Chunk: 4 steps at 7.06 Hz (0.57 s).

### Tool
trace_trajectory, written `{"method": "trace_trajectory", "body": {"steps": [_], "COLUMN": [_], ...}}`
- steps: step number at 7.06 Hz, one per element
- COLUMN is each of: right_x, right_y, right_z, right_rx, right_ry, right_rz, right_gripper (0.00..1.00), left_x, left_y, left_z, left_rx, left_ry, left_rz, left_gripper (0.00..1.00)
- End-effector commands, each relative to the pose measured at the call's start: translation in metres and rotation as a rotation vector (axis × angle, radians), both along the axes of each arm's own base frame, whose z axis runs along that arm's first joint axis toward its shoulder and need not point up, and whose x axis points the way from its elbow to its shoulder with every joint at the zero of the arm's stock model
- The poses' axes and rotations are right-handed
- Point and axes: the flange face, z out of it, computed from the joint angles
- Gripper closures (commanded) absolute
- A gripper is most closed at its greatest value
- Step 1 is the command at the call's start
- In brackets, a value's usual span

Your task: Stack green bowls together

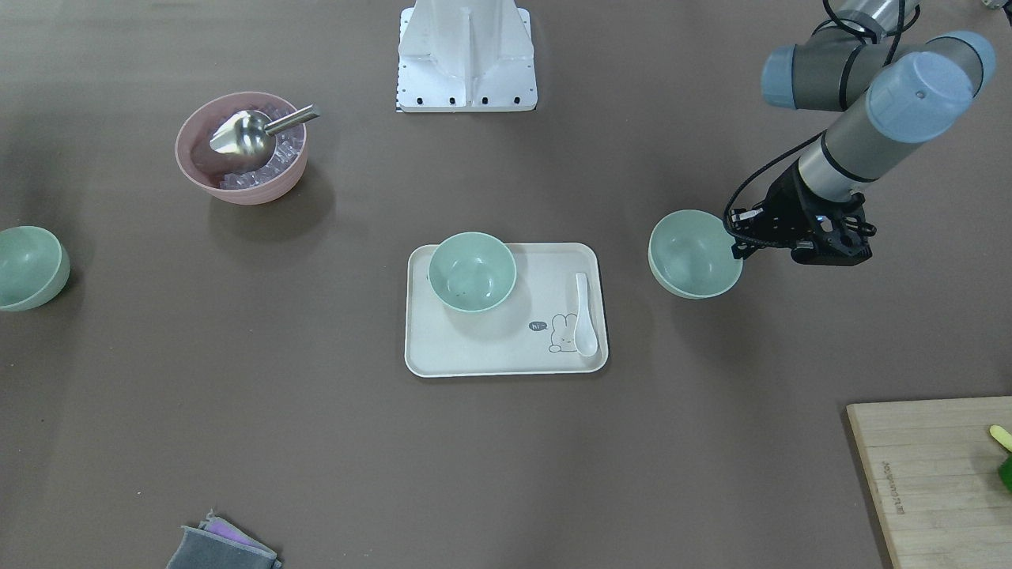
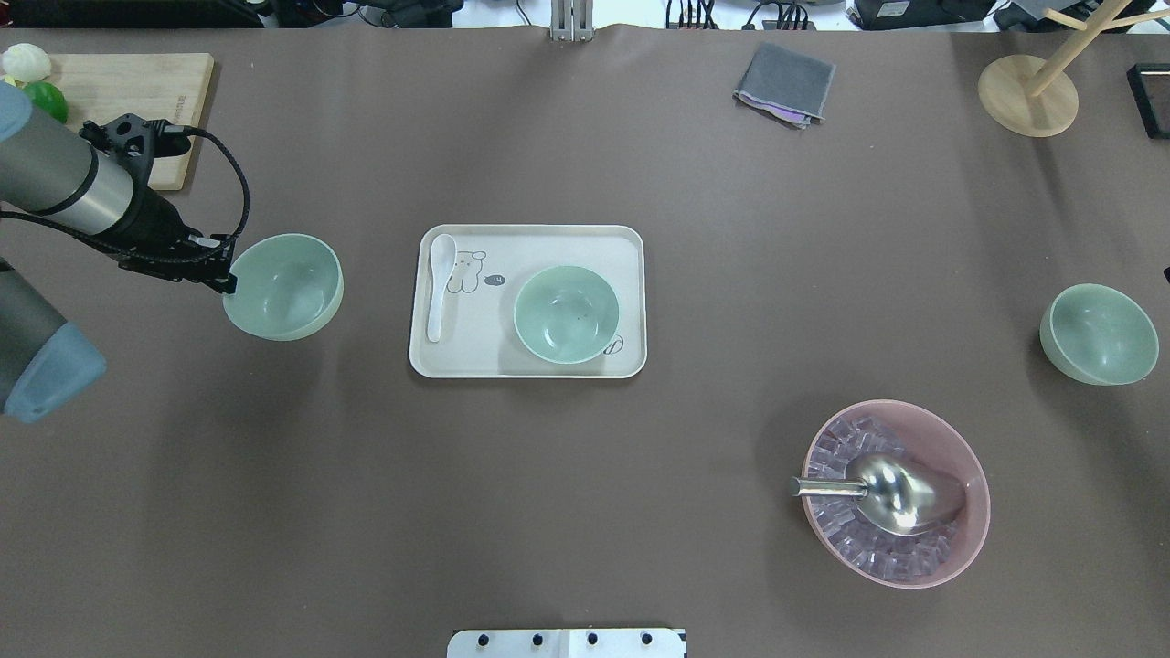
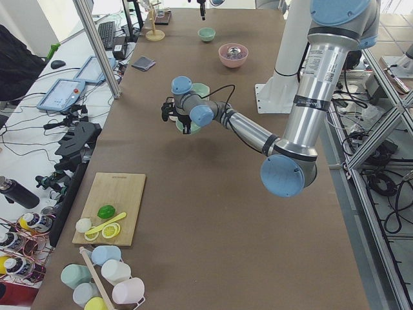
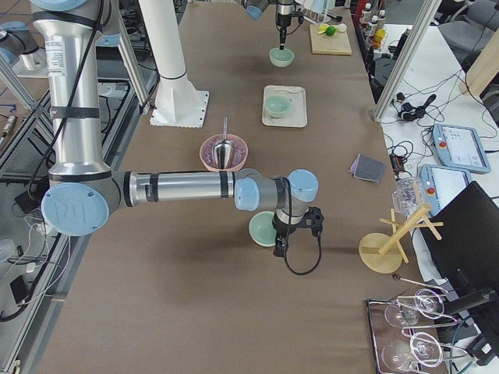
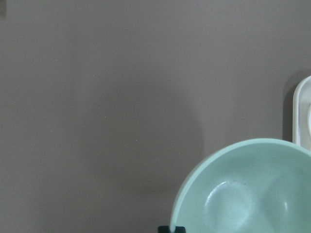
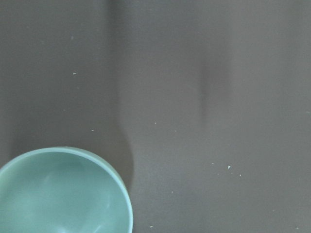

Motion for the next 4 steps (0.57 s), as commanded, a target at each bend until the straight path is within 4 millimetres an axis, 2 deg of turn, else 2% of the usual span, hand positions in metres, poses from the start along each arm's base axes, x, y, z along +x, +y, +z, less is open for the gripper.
{"method": "trace_trajectory", "body": {"steps": [1,3,4], "right_x": [-0.004,-0.009,-0.015], "right_y": [0.005,0.0,-0.006], "right_z": [0.046,0.04,0.025], "right_rx": [0.041,0.049,0.059], "right_ry": [-0.009,-0.024,-0.049], "right_rz": [0.02,0.056,0.06], "right_gripper": [0.05,0.06,0.06], "left_x": [-0.001,-0.001,-0.001], "left_y": [-0.002,-0.003,-0.003], "left_z": [-0.004,-0.002,-0.002], "left_rx": [0.001,0.0,0.0], "left_ry": [0.001,-0.001,-0.001], "left_rz": [-0.003,-0.004,-0.004], "left_gripper": [1.0,1.0,1.0]}}
